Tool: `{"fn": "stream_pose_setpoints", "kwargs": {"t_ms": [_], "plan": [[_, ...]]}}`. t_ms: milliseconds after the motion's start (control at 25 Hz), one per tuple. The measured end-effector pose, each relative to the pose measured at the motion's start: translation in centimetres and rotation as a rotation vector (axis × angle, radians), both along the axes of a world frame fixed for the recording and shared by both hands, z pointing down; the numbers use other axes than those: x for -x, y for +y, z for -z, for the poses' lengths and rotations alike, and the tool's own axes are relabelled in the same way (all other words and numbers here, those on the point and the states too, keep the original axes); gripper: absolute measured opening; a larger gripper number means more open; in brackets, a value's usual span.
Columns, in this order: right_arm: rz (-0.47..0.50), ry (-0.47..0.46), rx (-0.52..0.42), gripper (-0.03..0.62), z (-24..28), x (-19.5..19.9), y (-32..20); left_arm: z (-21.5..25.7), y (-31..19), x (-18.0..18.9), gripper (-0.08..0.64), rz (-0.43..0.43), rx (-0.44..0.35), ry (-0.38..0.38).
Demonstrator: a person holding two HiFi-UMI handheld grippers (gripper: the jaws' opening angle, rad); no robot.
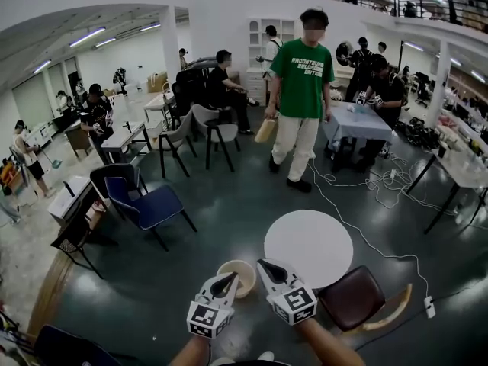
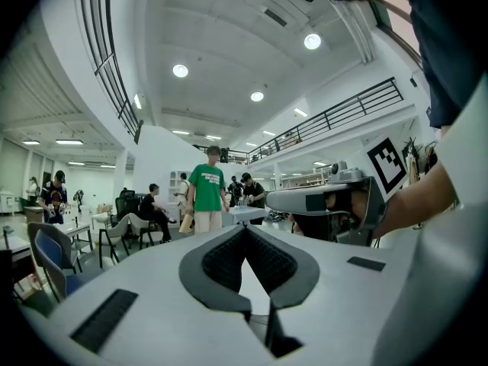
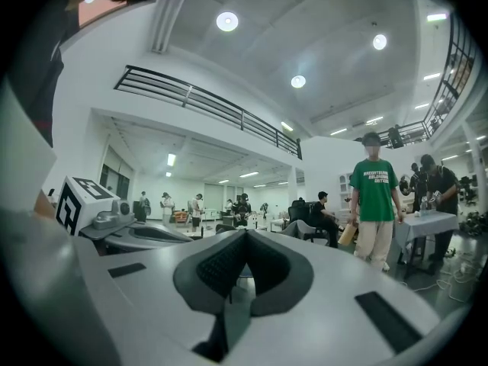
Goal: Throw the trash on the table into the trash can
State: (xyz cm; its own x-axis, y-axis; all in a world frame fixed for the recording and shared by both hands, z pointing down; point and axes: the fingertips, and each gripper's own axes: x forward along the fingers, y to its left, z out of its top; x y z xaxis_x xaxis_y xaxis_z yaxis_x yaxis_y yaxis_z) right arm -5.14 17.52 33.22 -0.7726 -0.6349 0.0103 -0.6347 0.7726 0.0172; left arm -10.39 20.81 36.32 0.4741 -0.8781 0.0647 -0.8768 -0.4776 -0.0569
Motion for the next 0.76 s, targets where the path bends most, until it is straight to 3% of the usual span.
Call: {"fn": "stream_pose_setpoints", "kwargs": {"t_ms": [760], "plan": [[-0.041, -0.007, -0.026, 0.017, 2.5, 4.9, 6.7, 2.5, 6.9, 5.1, 0.014, -0.048, -0.018, -0.007]]}}
